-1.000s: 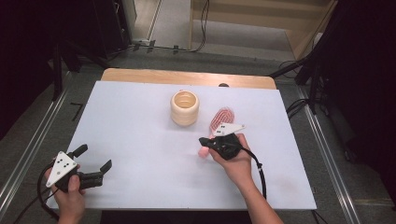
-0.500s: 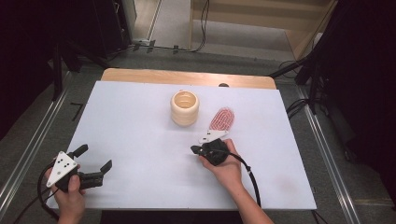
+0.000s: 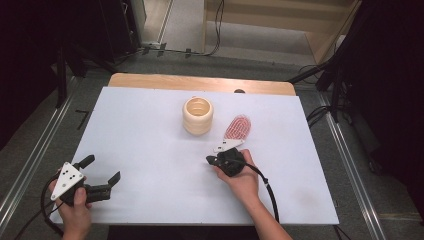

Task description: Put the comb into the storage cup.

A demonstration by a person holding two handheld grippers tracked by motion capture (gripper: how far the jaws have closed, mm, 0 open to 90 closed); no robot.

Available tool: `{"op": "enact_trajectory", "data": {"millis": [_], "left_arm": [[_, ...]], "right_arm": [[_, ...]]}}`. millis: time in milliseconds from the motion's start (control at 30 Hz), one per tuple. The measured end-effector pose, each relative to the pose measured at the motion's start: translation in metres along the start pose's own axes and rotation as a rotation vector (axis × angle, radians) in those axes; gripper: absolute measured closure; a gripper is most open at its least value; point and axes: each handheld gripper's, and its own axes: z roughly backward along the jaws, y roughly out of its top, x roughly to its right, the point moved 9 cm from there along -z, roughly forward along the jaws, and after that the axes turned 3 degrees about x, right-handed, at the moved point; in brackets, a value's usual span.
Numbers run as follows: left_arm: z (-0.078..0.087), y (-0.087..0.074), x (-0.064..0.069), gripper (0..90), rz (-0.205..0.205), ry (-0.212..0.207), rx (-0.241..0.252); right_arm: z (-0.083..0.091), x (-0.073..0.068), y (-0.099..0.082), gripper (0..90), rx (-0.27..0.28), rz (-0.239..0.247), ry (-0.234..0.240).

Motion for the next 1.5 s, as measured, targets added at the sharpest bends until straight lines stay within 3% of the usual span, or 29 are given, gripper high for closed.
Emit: {"op": "enact_trajectory", "data": {"millis": [600, 1200, 1500], "left_arm": [[0.0, 0.0, 0.0, 0.0, -0.002, -0.004, 0.0], [0.0, 0.0, 0.001, 0.0, -0.003, -0.004, 0.002], [0.0, 0.0, 0.0, 0.0, -0.002, -0.005, 0.004]], "right_arm": [[0.008, 0.004, -0.015, 88.0, -0.067, -0.01, 0.026], [0.053, 0.05, -0.061, 87.9, -0.076, -0.08, -0.031], [0.068, 0.071, -0.072, 87.6, -0.08, -0.09, -0.065]]}}
